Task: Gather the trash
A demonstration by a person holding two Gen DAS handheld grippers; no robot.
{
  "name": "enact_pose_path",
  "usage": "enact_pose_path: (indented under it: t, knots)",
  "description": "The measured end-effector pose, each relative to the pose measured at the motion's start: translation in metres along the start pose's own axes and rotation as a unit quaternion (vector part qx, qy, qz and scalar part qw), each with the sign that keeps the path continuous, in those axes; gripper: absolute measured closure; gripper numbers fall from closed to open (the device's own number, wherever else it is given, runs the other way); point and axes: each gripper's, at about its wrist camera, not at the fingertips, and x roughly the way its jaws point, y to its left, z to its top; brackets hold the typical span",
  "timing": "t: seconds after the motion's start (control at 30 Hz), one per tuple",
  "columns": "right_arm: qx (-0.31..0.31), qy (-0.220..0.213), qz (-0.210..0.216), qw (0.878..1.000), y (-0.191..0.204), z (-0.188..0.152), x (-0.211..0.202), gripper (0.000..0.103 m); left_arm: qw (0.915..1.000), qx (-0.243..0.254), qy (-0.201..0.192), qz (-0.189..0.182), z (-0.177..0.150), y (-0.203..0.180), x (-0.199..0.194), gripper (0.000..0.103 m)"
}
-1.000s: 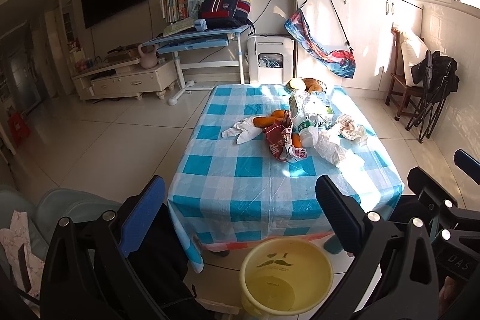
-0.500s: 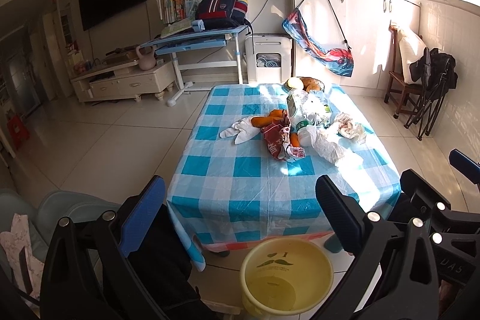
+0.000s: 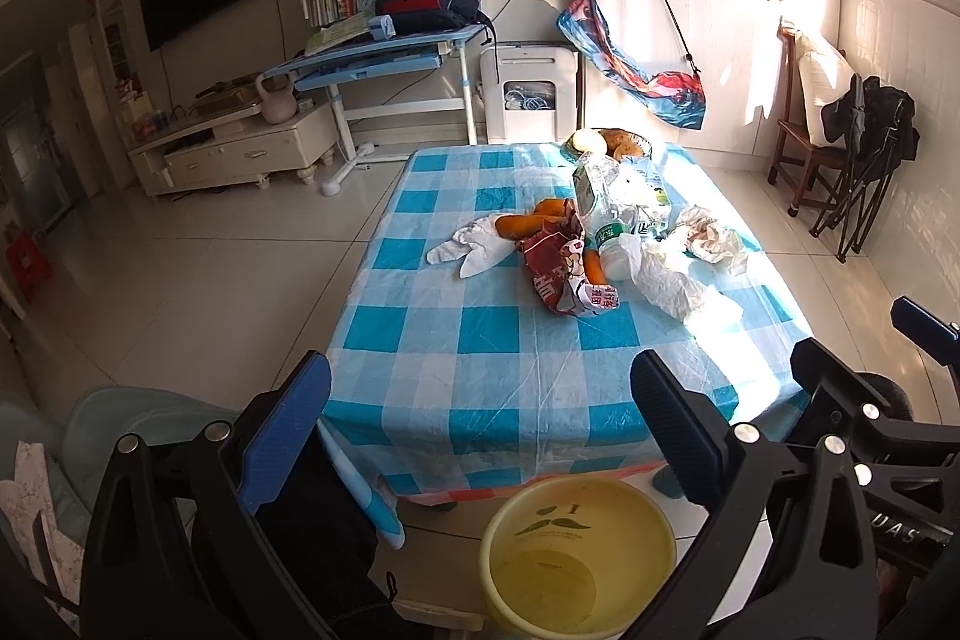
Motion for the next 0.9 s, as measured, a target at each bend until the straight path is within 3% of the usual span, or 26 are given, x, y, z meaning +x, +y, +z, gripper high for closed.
enact_pose_path:
  t: [0.9]
  knots:
    - [0.004,0.033,0.008,0.999,-0.022,0.011,0.062,0.006,0.9983,-0.022,0.053,0.004,0.015,-0.004,0.094,0.006]
